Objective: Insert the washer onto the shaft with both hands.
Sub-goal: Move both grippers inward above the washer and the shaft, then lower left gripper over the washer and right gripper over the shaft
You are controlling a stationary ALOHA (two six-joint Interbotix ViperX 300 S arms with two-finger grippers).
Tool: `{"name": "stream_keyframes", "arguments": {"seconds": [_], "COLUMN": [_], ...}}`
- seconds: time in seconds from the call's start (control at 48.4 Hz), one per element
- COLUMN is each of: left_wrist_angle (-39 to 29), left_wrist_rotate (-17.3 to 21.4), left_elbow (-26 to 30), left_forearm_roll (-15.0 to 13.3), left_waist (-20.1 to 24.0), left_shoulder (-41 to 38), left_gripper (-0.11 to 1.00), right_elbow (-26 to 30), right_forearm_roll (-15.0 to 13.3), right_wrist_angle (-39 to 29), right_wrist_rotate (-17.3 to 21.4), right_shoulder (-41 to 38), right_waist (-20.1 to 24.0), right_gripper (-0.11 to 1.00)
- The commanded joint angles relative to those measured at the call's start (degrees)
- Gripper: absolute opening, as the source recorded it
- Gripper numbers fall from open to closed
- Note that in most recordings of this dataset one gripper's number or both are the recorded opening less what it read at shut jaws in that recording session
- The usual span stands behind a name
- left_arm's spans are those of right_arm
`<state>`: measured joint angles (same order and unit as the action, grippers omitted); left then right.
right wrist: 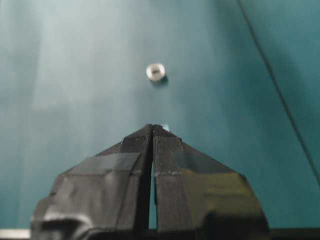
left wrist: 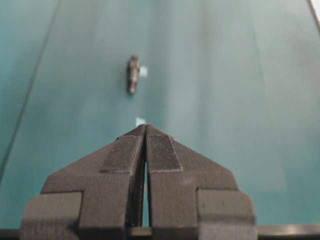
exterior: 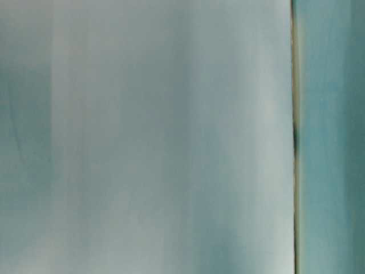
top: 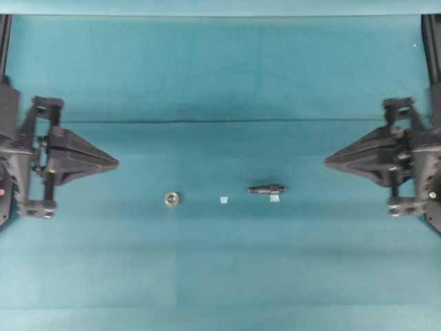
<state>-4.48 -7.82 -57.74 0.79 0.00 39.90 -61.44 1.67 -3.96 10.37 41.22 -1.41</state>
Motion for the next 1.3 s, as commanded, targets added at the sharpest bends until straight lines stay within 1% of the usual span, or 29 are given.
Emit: {"name": "stream_keyframes", "arguments": {"seconds": [0.0, 0.165, 0.31, 0.455, 0.558, 0.827, 0.972, 1.117, 1.282], "left_wrist_angle": [-0.6, -3.6, -7.2, -11.8, -15.3, -22.1, -23.8, -24.9, -24.6], "left_wrist_rotate": [-0.4, -0.5, -0.7, -0.7, -0.5, -0.4, -0.4, -0.4, 0.3], "left_elbow": [2.6, 5.3, 7.7, 10.5, 12.7, 17.3, 19.6, 20.3, 20.8], "left_forearm_roll": [0.2, 0.1, 0.1, 0.2, 0.1, 0.2, 0.4, 0.4, 0.4], "left_waist": [-0.4, -0.7, -1.2, -1.3, -1.3, -1.3, -1.4, -1.4, -1.4], "left_shoulder": [-1.8, -6.3, -10.2, -14.1, -17.2, -24.8, -28.6, -31.2, -31.9], "left_gripper": [0.03, 0.03, 0.03, 0.03, 0.03, 0.03, 0.03, 0.03, 0.03], "right_elbow": [2.6, 7.1, 12.1, 16.3, 18.2, 20.0, 20.7, 20.9, 20.9], "right_forearm_roll": [0.1, 0.1, -0.4, -1.4, -1.5, -1.4, -1.5, -1.5, -1.5], "right_wrist_angle": [-1.1, -4.8, -11.0, -17.7, -20.5, -23.3, -24.9, -25.5, -25.5], "right_wrist_rotate": [0.4, 0.4, 0.0, -0.3, -0.4, -2.4, -3.2, -3.3, -3.2], "right_shoulder": [-2.9, -10.3, -17.5, -22.6, -25.0, -28.9, -30.1, -31.0, -31.8], "right_waist": [-0.3, -0.4, -0.4, -0.4, -0.4, -0.4, -0.4, -0.4, -0.4], "right_gripper": [-0.09, -0.09, -0.09, -0.09, -0.09, -0.09, -0.09, -0.09, -0.09]}}
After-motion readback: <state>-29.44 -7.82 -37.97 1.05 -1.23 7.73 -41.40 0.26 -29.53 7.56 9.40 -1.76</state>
